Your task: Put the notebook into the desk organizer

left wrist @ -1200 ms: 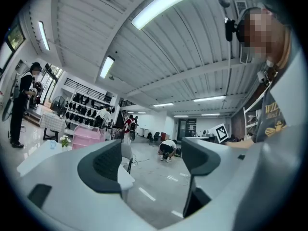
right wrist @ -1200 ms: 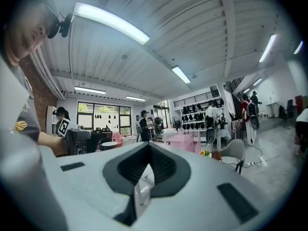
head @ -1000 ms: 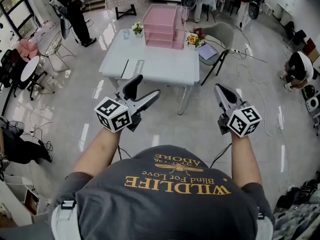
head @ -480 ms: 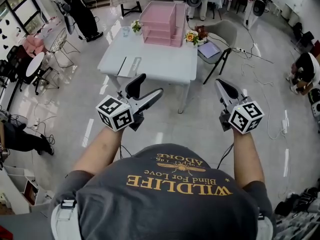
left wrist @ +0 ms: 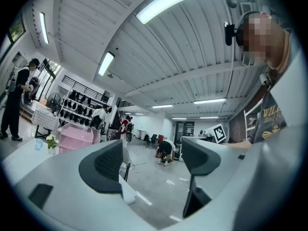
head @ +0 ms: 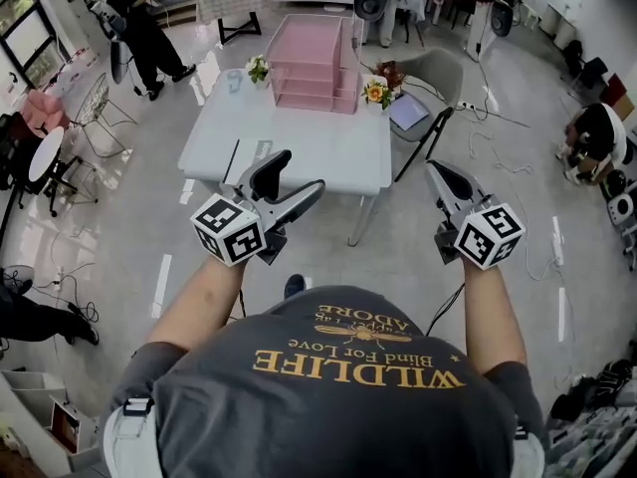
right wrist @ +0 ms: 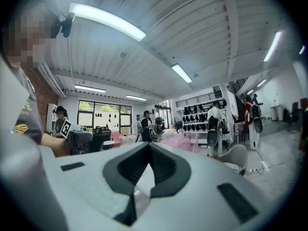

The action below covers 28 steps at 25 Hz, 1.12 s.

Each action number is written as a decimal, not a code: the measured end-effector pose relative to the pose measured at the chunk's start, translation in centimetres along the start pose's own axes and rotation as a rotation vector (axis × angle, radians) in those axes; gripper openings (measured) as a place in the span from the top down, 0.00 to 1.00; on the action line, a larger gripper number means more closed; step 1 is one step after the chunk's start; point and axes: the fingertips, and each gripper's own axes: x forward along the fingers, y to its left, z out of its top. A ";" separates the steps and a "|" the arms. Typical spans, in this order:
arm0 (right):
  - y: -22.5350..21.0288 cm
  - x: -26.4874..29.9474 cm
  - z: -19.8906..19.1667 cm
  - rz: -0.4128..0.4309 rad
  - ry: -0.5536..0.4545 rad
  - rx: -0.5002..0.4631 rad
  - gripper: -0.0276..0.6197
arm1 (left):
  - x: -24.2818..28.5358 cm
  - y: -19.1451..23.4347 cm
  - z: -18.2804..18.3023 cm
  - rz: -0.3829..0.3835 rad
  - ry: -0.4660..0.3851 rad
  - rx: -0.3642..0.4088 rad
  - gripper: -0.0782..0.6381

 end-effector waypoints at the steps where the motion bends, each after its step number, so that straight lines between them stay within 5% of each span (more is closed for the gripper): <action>1: -0.2 1.4 0.2 -0.009 -0.004 -0.003 0.96 | 0.5 1.7 0.3 -0.014 0.001 -0.002 0.36; 15: -5.4 18.8 2.2 -0.157 -0.015 0.013 0.96 | 7.0 20.9 4.3 -0.182 0.047 -0.008 0.36; 28: -14.2 20.9 0.7 -0.113 0.026 0.045 0.96 | 15.2 23.9 2.0 -0.137 0.077 -0.045 0.36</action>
